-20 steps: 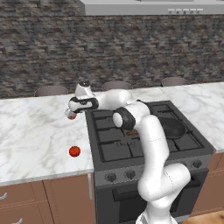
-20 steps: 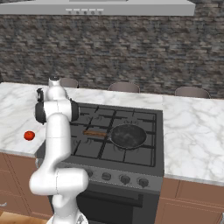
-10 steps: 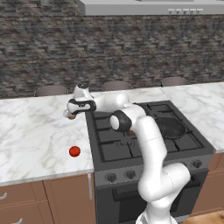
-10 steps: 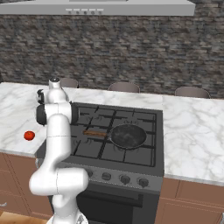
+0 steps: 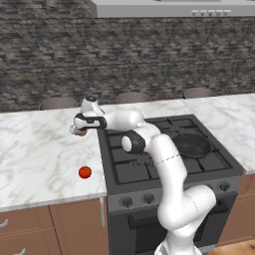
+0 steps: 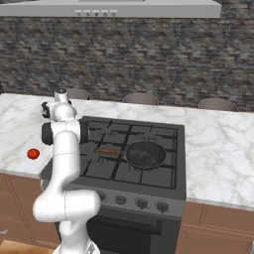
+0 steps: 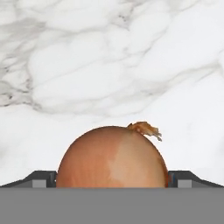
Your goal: Place the pan on the front right burner on the stove. Then place the tomato and the onion in the pan and turn on the front right burner.
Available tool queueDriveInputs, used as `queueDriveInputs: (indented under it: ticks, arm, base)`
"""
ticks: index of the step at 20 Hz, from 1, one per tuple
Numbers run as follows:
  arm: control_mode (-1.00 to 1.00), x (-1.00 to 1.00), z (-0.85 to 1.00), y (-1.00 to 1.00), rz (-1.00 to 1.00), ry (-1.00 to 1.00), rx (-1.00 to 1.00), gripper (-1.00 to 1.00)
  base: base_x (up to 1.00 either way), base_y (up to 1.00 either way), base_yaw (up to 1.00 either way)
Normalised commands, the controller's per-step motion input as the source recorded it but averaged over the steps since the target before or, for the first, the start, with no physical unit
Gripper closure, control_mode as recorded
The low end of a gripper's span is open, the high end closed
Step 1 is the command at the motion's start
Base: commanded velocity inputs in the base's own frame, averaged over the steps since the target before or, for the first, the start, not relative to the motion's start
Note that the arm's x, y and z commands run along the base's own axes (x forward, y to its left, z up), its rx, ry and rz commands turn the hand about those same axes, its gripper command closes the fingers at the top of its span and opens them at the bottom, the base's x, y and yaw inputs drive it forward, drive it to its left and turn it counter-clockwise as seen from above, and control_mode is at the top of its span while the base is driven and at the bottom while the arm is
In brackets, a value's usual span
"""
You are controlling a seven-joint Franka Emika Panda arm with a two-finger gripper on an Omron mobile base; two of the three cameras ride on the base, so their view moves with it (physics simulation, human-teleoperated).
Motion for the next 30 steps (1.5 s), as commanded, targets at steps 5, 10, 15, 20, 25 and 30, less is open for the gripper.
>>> queueDriveInputs:
  ticks: [5,10,15,20,25,30]
  arm:
    - [-1.00,0.00,-0.05,0.04,-0.01,0.03,-0.08,1.00]
    - [-1.00,-0.13,0.00,-0.30,-0.06,0.04,-0.16,1.00]
    - [-1.00,-0.48,0.01,-0.61,-0.07,0.05,-0.13,1.00]
    - [-1.00,-0.55,0.06,-0.70,-0.06,0.06,-0.07,1.00]
    - [-1.00,-0.59,0.21,-0.72,-0.01,0.00,-0.01,1.00]
    - [-1.00,-0.62,0.38,-0.71,0.00,0.00,0.00,1.00]
  base:
    - [0.00,0.00,0.00]
    - [0.00,0.00,0.00]
    - [0.00,0.00,0.00]
    - [0.00,0.00,0.00]
    - [0.00,0.00,0.00]
    - [0.00,0.00,0.00]
